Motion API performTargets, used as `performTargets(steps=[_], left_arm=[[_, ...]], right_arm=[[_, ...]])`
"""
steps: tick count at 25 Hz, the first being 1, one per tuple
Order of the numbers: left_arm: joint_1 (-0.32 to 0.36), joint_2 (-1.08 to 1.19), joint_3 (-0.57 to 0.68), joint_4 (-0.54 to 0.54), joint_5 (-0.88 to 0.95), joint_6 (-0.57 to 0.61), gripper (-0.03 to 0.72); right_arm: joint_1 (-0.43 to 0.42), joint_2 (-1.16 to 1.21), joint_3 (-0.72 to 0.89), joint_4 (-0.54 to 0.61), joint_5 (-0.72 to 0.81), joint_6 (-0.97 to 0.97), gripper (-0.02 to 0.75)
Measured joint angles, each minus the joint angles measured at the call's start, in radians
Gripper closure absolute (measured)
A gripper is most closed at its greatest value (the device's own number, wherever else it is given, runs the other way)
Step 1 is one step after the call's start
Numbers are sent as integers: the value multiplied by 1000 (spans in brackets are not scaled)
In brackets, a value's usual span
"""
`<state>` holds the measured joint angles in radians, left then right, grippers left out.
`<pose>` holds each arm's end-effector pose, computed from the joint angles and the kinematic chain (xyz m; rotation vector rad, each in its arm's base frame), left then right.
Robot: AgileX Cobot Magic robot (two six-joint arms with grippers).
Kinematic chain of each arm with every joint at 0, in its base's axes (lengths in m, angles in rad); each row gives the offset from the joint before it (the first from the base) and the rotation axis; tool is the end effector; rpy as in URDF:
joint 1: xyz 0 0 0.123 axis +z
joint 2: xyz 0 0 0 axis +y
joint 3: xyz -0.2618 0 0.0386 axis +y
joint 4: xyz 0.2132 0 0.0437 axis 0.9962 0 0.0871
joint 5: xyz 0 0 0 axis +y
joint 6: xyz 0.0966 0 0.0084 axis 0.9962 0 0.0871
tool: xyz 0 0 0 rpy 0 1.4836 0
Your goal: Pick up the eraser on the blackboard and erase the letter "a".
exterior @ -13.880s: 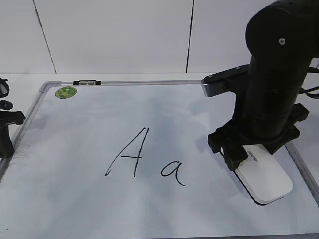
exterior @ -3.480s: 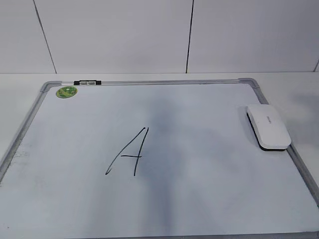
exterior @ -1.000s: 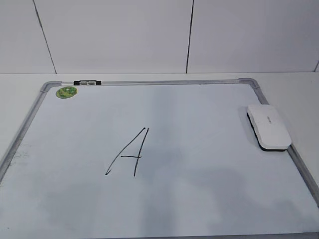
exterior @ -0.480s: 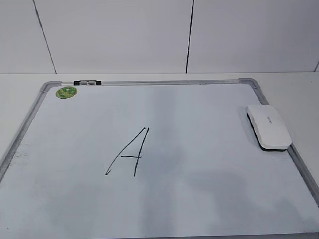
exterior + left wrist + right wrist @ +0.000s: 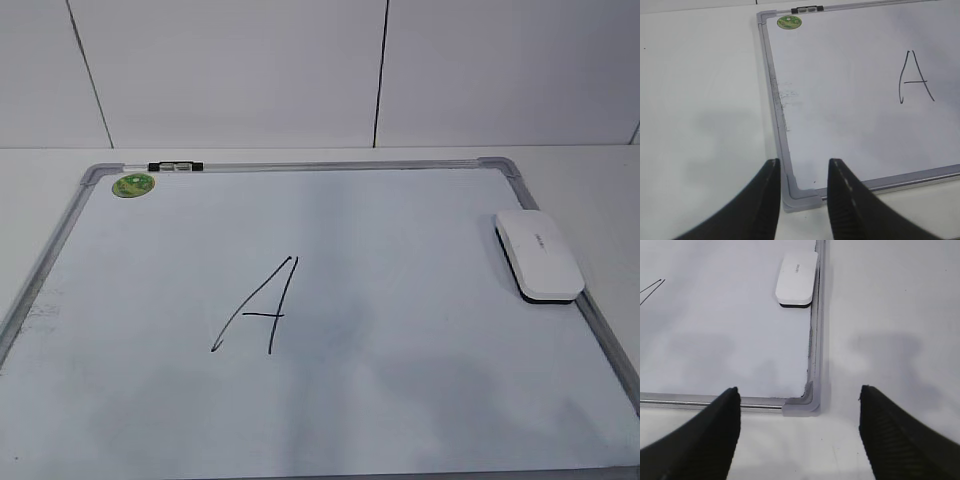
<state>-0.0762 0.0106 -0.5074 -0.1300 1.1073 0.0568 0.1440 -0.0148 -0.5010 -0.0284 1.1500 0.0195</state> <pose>-0.0120 -0.0104 0.2565 0.1484 2.0860 -0.1686 -0.0151 -0.0047 0.2504 -0.1286 2.1142 0.0629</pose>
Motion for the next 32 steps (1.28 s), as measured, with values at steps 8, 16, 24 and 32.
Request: performTargets(steps=[8,16,24,32], left_arm=[[48,0,0,0,0,0,443],[108,0,0,0,0,0,443],[130,0,0,0,0,0,443],[130,0,0,0,0,0,443]], right_arm=[[-40,0,0,0,0,0,178],[-121,0,0,0,0,0,178],[-141,0,0,0,0,0,178],[-141,0,0,0,0,0,178]])
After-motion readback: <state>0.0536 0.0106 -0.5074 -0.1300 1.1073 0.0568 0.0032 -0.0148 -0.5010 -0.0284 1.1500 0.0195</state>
